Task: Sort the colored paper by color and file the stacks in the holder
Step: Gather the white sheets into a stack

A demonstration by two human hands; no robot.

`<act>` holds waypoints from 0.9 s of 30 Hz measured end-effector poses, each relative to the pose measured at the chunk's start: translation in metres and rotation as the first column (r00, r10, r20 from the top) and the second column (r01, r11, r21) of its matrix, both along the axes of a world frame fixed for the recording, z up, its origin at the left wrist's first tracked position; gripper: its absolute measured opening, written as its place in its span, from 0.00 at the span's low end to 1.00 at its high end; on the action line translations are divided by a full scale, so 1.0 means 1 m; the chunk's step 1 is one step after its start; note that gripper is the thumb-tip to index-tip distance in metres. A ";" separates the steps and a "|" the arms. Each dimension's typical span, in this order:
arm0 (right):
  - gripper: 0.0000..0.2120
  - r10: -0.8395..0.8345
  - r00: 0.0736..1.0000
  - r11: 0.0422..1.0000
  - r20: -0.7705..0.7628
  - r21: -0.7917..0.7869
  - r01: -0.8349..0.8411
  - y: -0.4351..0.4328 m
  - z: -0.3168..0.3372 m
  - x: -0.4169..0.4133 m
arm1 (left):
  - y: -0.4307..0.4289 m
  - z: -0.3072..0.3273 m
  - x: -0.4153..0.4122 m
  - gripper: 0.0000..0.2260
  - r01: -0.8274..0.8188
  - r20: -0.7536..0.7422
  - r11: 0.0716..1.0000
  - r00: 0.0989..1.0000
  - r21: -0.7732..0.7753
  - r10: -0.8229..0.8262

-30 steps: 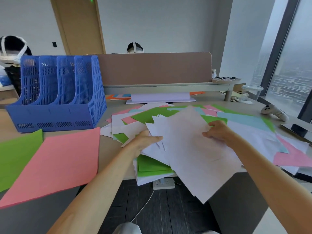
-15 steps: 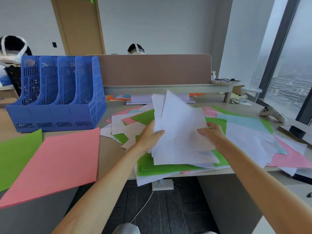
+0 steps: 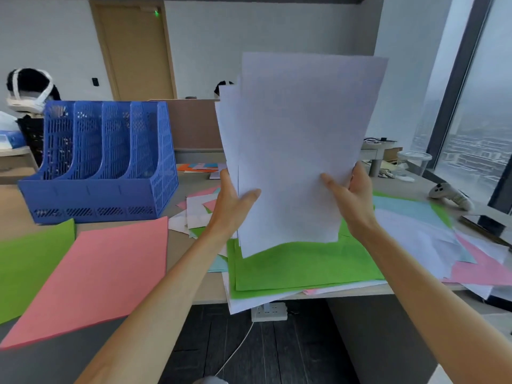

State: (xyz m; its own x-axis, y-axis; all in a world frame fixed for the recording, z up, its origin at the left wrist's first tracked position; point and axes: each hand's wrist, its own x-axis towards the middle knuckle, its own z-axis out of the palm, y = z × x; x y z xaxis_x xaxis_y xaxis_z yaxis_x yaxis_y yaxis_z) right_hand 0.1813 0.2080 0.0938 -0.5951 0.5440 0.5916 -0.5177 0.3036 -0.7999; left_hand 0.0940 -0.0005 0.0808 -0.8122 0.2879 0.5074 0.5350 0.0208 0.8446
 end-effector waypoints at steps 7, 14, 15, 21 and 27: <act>0.12 0.037 0.999 0.999 0.025 -0.002 -0.037 -0.012 -0.014 0.008 | -0.002 0.005 0.009 0.18 -0.030 -0.046 0.980 0.998 0.195 0.039; 0.13 0.008 0.999 1.000 0.051 -0.008 -0.008 -0.017 -0.032 0.006 | -0.002 -0.009 0.016 0.10 -0.059 0.013 0.993 0.998 0.106 0.058; 0.14 0.015 0.997 1.000 0.070 0.003 -0.015 -0.017 -0.037 0.006 | -0.002 -0.016 0.016 0.07 -0.080 0.051 0.996 0.996 0.041 0.078; 0.08 -0.006 0.998 1.000 0.057 0.024 0.005 -0.032 -0.030 -0.001 | -0.019 -0.023 0.022 0.05 -0.177 0.079 0.984 0.981 -0.036 0.180; 0.09 0.048 0.993 0.997 0.107 0.057 -0.054 -0.068 -0.046 -0.012 | -0.048 -0.035 0.029 0.02 -0.213 0.112 0.959 0.965 -0.185 0.236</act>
